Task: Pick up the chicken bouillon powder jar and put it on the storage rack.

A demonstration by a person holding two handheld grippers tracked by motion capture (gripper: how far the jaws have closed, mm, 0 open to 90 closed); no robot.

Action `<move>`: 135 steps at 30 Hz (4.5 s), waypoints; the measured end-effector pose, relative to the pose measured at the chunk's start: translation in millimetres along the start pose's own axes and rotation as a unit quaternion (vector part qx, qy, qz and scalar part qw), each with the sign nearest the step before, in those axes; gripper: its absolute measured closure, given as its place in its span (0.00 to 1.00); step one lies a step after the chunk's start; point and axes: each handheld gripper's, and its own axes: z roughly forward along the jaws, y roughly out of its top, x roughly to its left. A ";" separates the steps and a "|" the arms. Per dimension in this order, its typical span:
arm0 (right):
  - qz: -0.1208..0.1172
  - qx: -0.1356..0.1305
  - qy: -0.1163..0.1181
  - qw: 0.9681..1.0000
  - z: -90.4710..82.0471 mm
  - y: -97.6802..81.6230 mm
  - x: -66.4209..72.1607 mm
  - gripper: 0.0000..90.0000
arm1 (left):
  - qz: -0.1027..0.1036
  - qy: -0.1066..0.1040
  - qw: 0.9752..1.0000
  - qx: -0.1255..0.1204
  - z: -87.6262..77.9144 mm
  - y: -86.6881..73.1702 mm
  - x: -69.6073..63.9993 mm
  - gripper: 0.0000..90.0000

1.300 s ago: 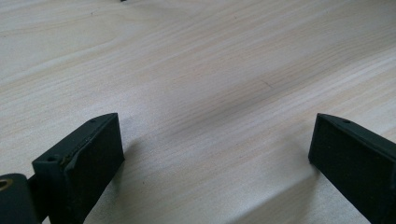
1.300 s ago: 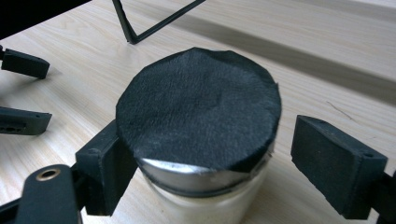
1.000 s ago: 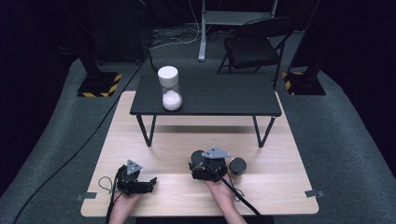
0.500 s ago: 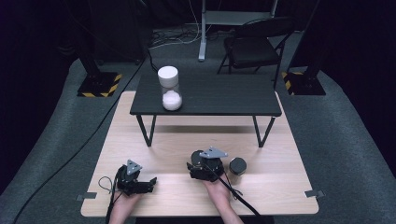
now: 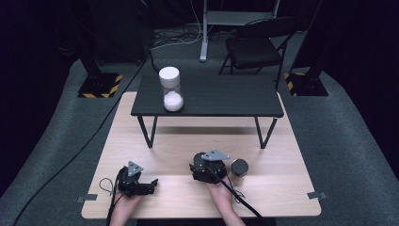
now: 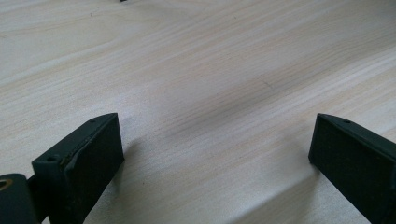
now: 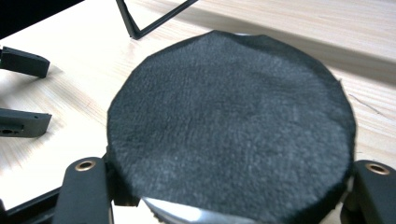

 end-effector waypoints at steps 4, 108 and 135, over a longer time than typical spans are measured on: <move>-0.001 -0.003 0.004 1.000 -5.2 2.2 -0.5 0.33 | 0.000 0.000 1.000 0.000 0.0 0.0 0.0 0.03; -0.039 -0.024 0.027 0.999 -66.4 53.8 -9.3 0.34 | 0.001 -0.001 1.000 0.000 0.0 0.0 -0.1 0.03; -0.040 -0.040 0.028 0.998 -84.1 90.3 -20.7 0.34 | 0.001 -0.001 1.000 0.000 0.0 0.0 -0.1 0.03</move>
